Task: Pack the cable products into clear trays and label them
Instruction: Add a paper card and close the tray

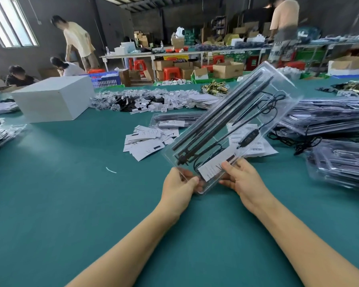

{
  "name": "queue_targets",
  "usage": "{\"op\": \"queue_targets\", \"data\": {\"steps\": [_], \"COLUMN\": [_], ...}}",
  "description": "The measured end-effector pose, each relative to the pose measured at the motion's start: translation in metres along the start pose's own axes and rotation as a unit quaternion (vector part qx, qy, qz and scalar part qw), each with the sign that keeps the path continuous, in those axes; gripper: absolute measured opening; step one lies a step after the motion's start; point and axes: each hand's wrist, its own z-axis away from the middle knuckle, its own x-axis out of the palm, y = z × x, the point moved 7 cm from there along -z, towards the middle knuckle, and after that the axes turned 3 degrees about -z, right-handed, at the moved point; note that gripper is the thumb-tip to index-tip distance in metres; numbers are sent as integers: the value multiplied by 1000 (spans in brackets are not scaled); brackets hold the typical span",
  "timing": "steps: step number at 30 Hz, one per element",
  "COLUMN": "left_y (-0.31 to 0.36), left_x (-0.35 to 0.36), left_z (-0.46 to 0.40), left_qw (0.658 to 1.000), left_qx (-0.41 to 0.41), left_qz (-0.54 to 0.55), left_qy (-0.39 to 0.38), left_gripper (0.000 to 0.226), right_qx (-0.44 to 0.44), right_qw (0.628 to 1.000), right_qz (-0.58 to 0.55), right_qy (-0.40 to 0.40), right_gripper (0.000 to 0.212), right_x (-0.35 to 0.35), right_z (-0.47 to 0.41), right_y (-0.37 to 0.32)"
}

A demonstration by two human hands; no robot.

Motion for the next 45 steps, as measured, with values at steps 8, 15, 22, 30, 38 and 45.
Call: {"op": "queue_targets", "data": {"steps": [8,15,22,30,38,45], "left_y": [-1,2,-2,1,9,16], "left_x": [-9,-13,-17,-35,-39,-18], "left_z": [-8,-8,-14,-18,-15,-4], "left_qw": [1000,997,957,936,934,896], "left_qx": [9,13,-79,-92,-44,-77], "left_qz": [7,64,265,328,341,374], "left_qy": [-10,-50,-85,-86,-97,-225], "left_gripper": [17,11,10,10,39,53], "right_qx": [-8,11,31,-395,-285,-404], "right_qw": [999,1000,999,742,659,752], "right_qz": [31,6,10,483,696,511], "right_qy": [-6,12,31,244,23,98], "right_gripper": [11,6,39,54,68,38], "right_x": [3,-1,-4,-2,23,12], "right_z": [2,1,-1,39,26,35], "right_y": [0,1,1,-70,-41,-74]}}
